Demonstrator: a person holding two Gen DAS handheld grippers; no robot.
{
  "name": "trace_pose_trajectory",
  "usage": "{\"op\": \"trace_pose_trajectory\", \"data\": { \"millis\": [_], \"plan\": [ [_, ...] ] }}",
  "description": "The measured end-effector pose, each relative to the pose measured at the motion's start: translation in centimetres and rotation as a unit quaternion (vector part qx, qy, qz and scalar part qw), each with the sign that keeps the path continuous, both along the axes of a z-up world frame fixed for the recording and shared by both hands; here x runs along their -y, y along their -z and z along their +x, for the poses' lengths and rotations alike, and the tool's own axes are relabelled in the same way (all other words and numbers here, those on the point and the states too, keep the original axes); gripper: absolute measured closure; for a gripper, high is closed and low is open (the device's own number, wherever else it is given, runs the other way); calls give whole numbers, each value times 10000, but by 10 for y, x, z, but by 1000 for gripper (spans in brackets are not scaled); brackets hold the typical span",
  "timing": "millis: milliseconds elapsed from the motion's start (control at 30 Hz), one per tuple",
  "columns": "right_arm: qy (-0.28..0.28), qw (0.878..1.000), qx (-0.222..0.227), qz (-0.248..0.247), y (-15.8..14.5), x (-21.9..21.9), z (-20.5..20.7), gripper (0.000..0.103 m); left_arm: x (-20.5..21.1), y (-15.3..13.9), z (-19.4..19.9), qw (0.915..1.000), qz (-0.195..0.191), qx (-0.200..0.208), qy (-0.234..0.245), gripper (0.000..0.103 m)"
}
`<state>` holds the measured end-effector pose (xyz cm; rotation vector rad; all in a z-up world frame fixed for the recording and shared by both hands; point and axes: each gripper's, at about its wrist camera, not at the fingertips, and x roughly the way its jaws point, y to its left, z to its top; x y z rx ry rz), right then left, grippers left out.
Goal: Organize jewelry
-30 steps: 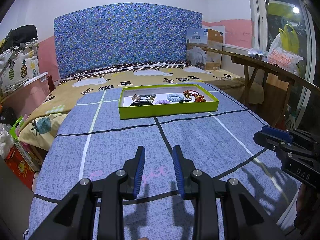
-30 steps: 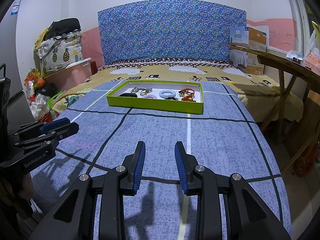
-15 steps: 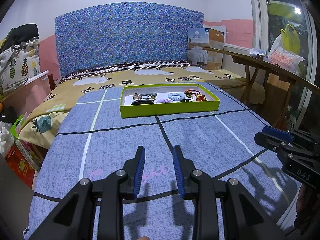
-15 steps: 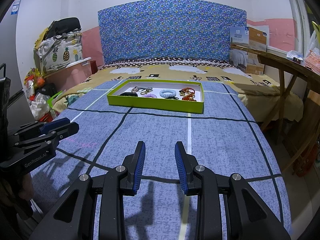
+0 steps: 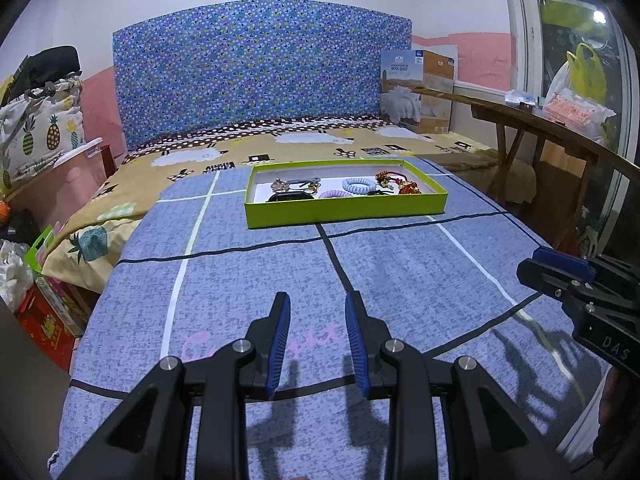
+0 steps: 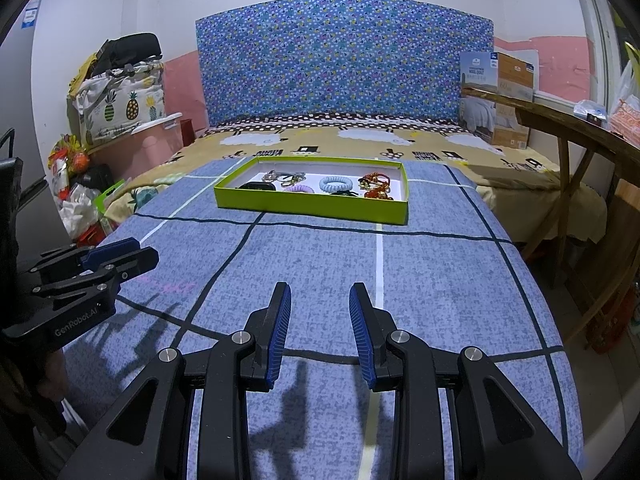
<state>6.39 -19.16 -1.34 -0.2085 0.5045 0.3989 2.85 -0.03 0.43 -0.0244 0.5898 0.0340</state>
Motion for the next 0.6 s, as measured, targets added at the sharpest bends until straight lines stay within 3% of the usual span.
{"op": "trace_pose_trajectory", "data": {
  "millis": [600],
  "plan": [
    [3,10000,0,-6,-1,-1,0,72,4,1,-3,10000,-16,64,55,73]
  ]
}}
